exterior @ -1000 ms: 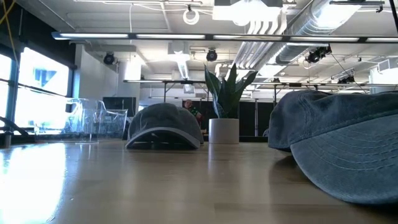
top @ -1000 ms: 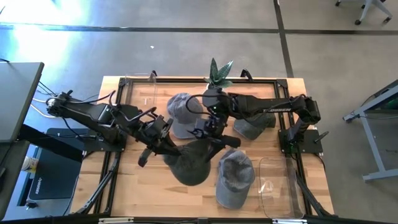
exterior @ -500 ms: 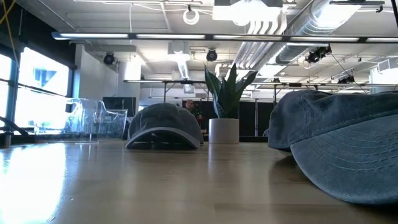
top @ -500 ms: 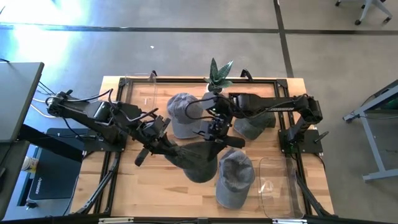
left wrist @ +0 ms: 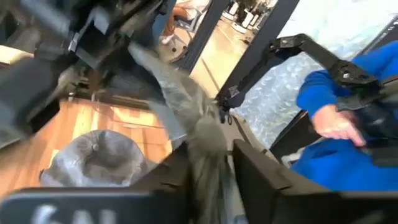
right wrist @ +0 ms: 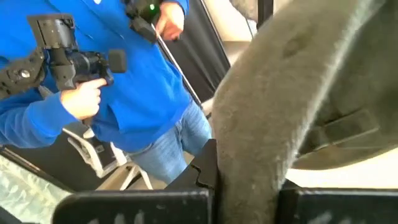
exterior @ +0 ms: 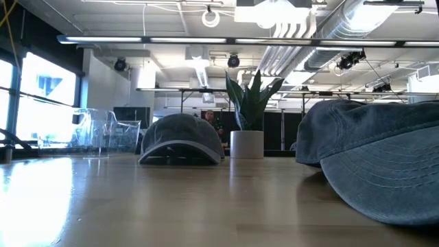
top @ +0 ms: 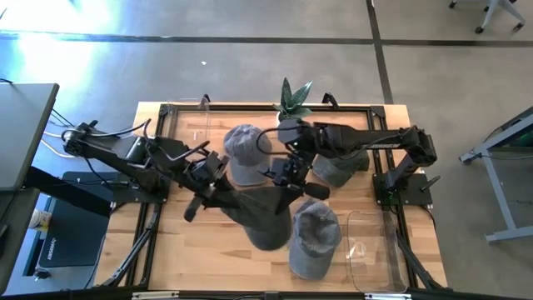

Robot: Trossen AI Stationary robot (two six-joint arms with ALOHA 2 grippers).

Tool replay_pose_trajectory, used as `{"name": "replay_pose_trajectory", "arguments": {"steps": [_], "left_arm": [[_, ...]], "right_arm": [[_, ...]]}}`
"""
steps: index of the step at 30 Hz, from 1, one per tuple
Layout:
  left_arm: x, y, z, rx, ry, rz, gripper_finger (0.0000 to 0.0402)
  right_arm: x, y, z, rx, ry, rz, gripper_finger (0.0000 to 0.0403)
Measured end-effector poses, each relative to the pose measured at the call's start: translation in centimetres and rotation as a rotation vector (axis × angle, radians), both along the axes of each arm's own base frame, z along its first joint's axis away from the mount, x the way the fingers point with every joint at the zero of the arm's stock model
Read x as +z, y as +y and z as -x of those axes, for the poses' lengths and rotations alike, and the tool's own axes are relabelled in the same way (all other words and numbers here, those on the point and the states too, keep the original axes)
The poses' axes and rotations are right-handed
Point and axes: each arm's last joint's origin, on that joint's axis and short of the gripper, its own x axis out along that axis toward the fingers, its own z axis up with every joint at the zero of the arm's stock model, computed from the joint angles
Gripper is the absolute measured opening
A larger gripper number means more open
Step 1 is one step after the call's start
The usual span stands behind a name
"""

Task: Pick & Place hat
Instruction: Put the bottom black cap into the bottom transparent bin

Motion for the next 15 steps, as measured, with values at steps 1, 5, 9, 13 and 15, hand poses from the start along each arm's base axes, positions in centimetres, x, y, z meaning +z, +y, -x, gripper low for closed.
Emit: {"name": "replay_pose_trajectory", "arguments": {"steps": [1,5,9,13,15], "left_arm": [[-0.1,-0.1,-0.2,0.002,-0.001,0.0,0.0131],[-0.4,-0.5,-1.2,-0.041,-0.004,0.007,0.0198],[-1.0,-1.3,-2.5,-0.151,-0.015,0.028,0.0236],[-0.5,-1.7,-3.0,-0.218,-0.09,0.055,0.0242],[-0.3,-1.7,-2.9,-0.228,-0.109,0.06,0.0242]], "right_arm": [[0.3,0.0,0.0,-0.002,-0.019,-0.007,0.0005],[1.4,0.0,0.3,-0.011,-0.068,-0.025,0.0003],[2.4,-0.2,1.1,-0.043,-0.09,-0.022,0.0005],[3.5,-0.3,2.2,-0.071,-0.107,-0.021,0.0003],[4.2,-0.4,2.9,-0.087,-0.124,-0.018,0.0004]]}}
